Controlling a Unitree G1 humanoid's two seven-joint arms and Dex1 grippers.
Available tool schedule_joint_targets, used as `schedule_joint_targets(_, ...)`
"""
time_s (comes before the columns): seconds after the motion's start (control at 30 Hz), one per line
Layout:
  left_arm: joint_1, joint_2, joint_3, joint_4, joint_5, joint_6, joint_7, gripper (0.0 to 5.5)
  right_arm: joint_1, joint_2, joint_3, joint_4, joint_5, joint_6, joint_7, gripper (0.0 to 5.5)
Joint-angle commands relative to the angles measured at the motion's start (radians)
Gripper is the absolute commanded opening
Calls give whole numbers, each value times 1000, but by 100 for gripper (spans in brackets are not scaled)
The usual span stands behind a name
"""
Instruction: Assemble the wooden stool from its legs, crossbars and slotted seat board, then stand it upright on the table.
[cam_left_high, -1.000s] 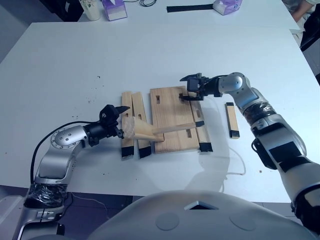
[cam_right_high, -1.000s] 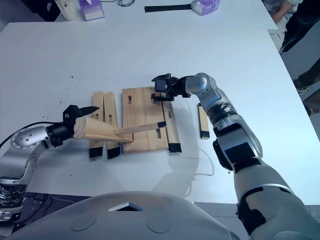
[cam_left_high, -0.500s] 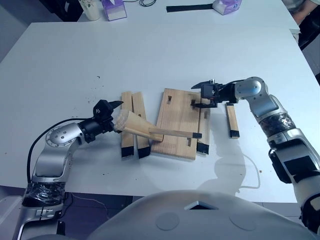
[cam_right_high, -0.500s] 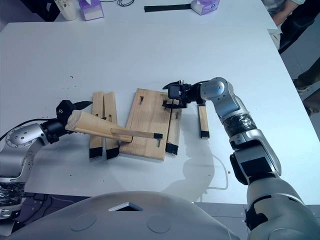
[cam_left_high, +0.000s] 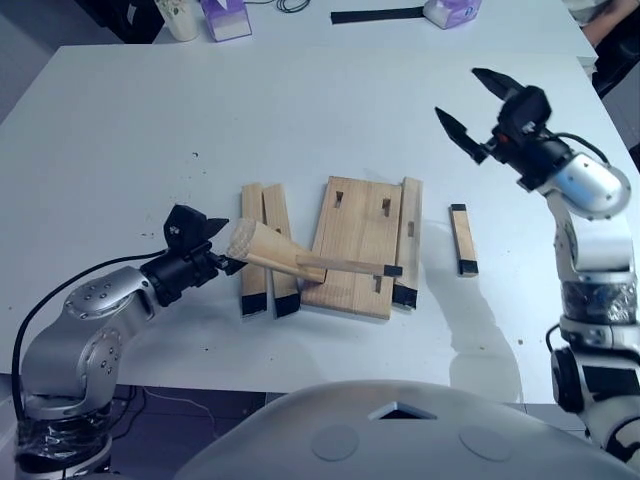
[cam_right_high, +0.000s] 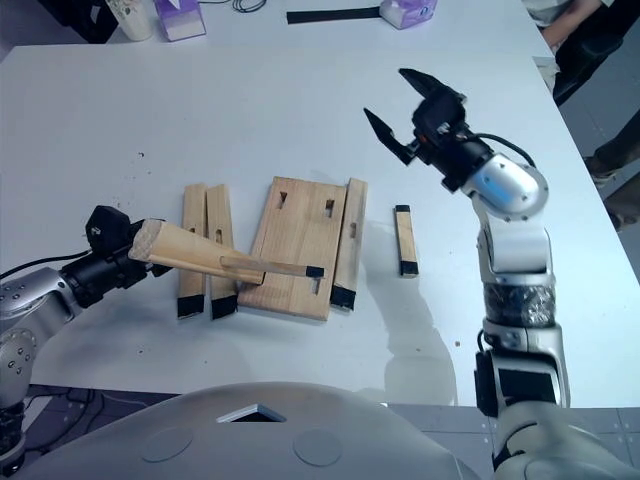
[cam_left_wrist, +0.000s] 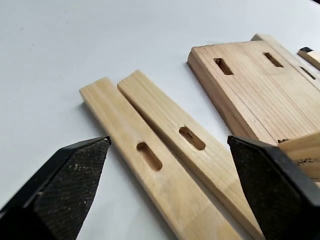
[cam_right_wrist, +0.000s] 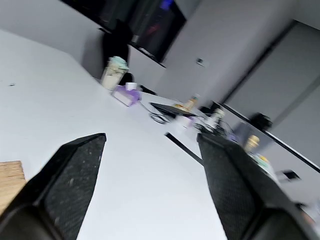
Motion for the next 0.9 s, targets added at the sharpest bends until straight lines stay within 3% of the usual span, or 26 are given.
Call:
schedule_joint_targets(0.03, 3, -12, 5, -36, -51, 106, 52, 434, 81, -2, -54, -73, 25, 66, -52, 336)
schedule_joint_targets(0.5, 76, 71, -27, 47, 15, 167, 67, 434, 159, 26, -54, -149, 27, 109, -137, 336)
schedule_joint_targets(0.9, -161, 215, -69, 330, 92, 59, -48, 434, 251, 64, -35, -193, 2, 97, -209, 336)
